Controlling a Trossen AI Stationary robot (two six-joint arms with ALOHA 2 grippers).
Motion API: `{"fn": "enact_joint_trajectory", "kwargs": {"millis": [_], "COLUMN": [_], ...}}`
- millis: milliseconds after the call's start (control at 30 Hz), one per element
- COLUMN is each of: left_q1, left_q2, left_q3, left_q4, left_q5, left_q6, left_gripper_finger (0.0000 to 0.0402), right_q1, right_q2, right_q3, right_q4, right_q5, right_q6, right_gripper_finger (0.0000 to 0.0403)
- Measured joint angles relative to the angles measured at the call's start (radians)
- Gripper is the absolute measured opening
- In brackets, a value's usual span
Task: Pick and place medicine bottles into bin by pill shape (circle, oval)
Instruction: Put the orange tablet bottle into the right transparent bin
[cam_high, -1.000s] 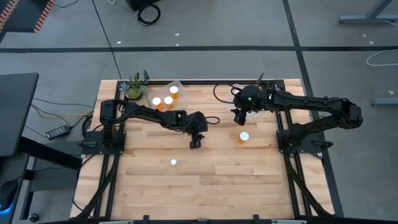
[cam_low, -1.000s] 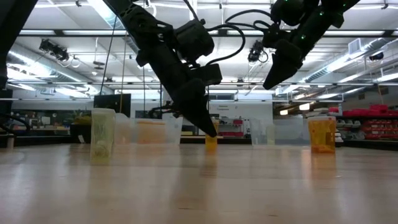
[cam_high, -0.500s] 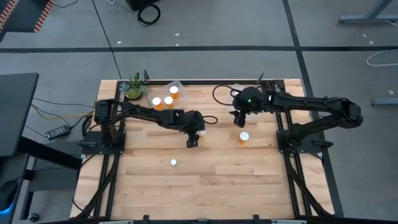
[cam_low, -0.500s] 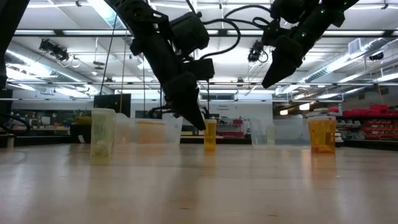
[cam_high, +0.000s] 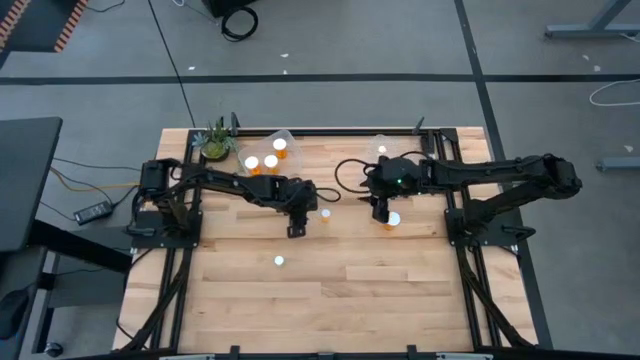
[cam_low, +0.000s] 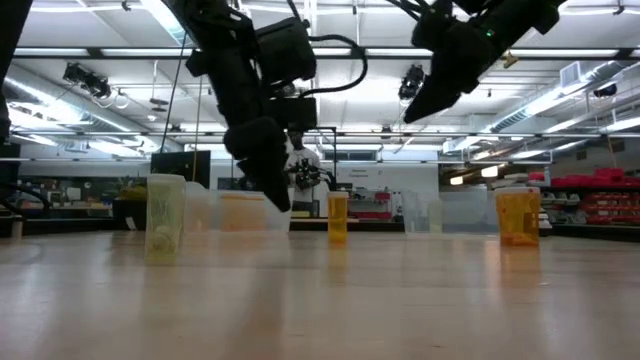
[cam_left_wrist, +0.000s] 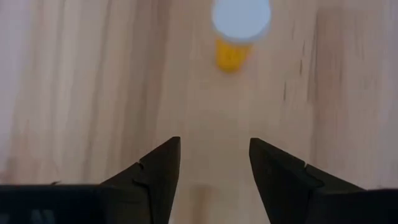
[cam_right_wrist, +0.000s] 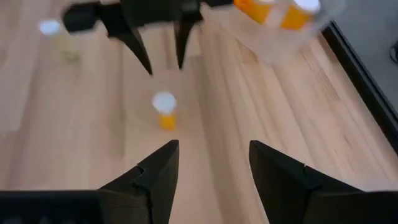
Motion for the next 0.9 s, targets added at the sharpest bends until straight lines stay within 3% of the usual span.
{"fn": "enact_joint_trajectory", "kwargs": {"millis": [433, 900], "left_q1": [-0.019, -0.019], "left_q2": [-0.121, -0.247], "left_q3": [-0.117, -0.221], "left_q4": [0.057, 0.067], "left_q5": [0.0, -0.017], "left_q6": [-0.053, -0.113], "left_gripper_finger": [0.019, 0.019], "right_q1": [0.067, 0.066], "right_q2": [0.225, 0.405], "right_q3": [0.015, 0.165], "right_q4": [0.164, 0.188], "right_q5": [0.0, -0.029], "right_q6": [0.006, -0.034], "right_gripper_finger": [0.0202, 0.0202]}}
